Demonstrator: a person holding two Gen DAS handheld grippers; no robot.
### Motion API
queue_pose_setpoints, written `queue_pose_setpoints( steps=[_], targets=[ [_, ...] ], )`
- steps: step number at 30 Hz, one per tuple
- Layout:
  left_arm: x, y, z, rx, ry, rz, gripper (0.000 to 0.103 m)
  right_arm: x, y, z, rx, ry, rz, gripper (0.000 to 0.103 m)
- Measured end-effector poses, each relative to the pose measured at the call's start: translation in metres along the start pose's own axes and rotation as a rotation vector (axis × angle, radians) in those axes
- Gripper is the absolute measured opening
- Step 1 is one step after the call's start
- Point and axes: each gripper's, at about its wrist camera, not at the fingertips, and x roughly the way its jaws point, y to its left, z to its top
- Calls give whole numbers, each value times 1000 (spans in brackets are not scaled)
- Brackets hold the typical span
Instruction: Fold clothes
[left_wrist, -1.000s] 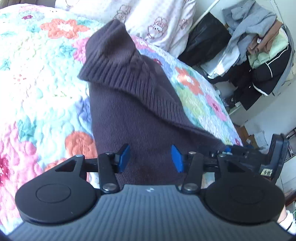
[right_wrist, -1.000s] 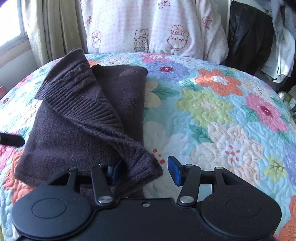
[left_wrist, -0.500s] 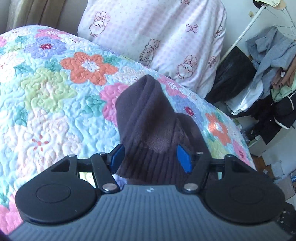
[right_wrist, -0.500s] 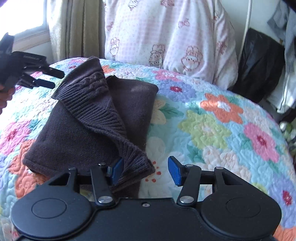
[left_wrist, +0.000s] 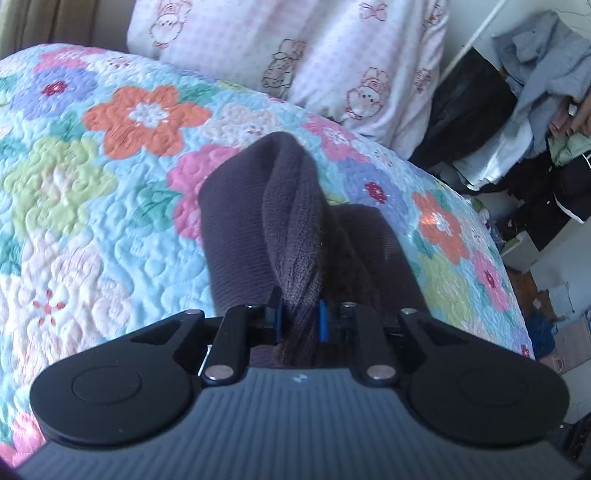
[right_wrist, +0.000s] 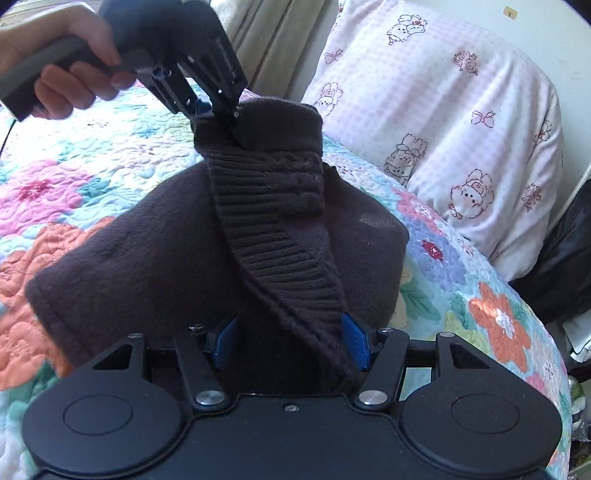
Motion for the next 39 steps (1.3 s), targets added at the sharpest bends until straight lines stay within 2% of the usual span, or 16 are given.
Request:
queue_pose_setpoints(
  steps=[2,3,5,8,11,14,17,18,19,22,24,28,34,37,39],
  targets=[
    [0,-19,9,6,13,-44,16,3,-5,4,9,-17,15,60],
    [1,-29,14,2,23,-70,16,3,-7,6,10,-23,23,40],
    [6,-47,24,-3,38,-112,15,4,-11,10,9,-26,30,15],
    [14,-71,36,3,51,-145,15,0,-23,11,45,-69,41,10],
    [25,-94,47,33,55,-163,15,0,-44,4,156,-79,46,9],
    [45,-107,55,65,59,-116,18,1,-67,-6,285,-74,53,9],
    [62,-107,55,67,63,-77,26,14,-96,-22,471,-33,98,8],
    [64,-106,54,69,60,-69,32,18,-104,-29,536,-26,125,8],
    [63,-104,52,76,54,-60,39,21,-111,-35,597,-23,151,8],
    [41,-96,43,138,-8,-64,45,25,-118,-49,686,-26,189,8],
    [27,-89,37,188,-38,-34,55,25,-115,-50,660,-17,161,8],
    [9,-72,24,265,-61,43,56,22,-110,-49,603,-3,120,8],
    [26,-24,-20,173,50,96,57,25,-99,-45,564,39,63,9],
    [36,-9,-41,158,50,120,57,26,-89,-42,495,77,-3,18],
    [37,-8,-50,170,35,142,57,24,-82,-39,440,106,-59,30]
  ],
)
